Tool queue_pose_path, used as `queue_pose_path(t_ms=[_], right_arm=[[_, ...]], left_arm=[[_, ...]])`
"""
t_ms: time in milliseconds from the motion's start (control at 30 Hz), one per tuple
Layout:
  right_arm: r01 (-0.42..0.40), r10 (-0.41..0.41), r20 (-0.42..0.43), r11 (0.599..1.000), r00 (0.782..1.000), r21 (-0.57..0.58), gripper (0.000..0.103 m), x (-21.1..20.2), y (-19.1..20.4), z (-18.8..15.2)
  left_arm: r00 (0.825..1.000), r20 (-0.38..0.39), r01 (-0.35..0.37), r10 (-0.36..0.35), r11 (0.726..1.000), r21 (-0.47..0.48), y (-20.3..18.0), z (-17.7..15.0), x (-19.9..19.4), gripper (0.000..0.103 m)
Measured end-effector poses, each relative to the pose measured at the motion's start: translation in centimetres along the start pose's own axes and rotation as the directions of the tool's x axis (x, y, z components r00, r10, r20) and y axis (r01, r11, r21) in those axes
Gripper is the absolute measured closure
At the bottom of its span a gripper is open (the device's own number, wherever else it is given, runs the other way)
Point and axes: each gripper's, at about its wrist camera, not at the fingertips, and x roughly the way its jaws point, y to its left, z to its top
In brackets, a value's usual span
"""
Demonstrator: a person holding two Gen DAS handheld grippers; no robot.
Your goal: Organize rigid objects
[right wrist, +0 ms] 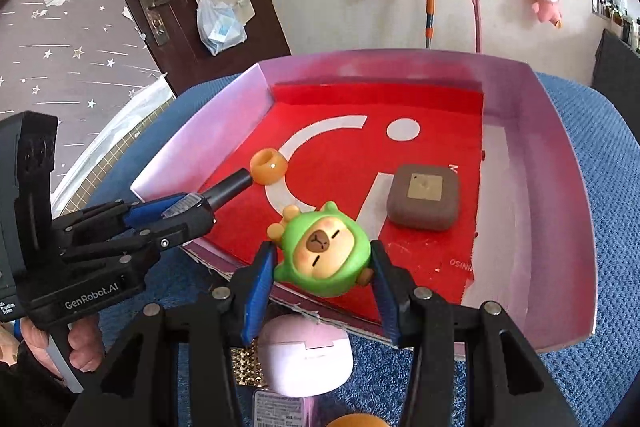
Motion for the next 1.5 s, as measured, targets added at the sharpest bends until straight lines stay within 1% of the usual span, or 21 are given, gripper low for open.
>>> queue_pose_path(t_ms=[167, 400, 567, 933, 1133, 1267, 1500], right_arm=[[0.009, -0.009, -0.017, 1.000, 1.000, 0.011, 0.054, 0.6, -0.4, 0.1], [0.033, -0.032, -0.045, 0.999, 0.998, 0.012, 0.054, 1.9, -0.9, 0.4], [0.050, -0.050, -0.046, 0.999, 0.998, 0.016, 0.054, 2.4, -1.3, 0.7], [0.120, -0.120, -0.023, 0.993, 0.992, 0.005, 0.054, 3.0, -2.0, 1.6], [0.136, -0.136, -0.011, 0.990, 0.991, 0.025, 0.054, 3.2, -2.6, 2.1], [0.152, -0.152, -0.017, 0.988, 0.988, 0.010, 0.054, 3.4, -2.3, 2.2], [0.141, -0.141, -0.017, 0.990, 0.990, 0.022, 0.054, 3.3, -2.6, 2.1]], left_arm=[[0.999, -0.032, 0.013, -0.013, 1.000, -0.009, 0.3, 0.3, 1.4, 0.069], [0.999, -0.052, -0.003, 0.002, 1.000, -0.019, 1.0, 0.9, 2.7, 0.069], [0.998, -0.066, -0.011, 0.010, 1.000, -0.024, 1.4, 1.3, 3.7, 0.069], [0.998, -0.061, -0.029, 0.028, 0.999, -0.016, 1.1, 2.2, 4.9, 0.069], [0.998, -0.053, -0.042, 0.041, 0.999, -0.020, 1.0, 2.6, 5.6, 0.069], [0.998, -0.050, -0.047, 0.046, 0.999, -0.019, 1.0, 2.6, 5.7, 0.069], [0.998, -0.050, -0.045, 0.044, 0.999, -0.022, 1.0, 2.6, 5.7, 0.069]])
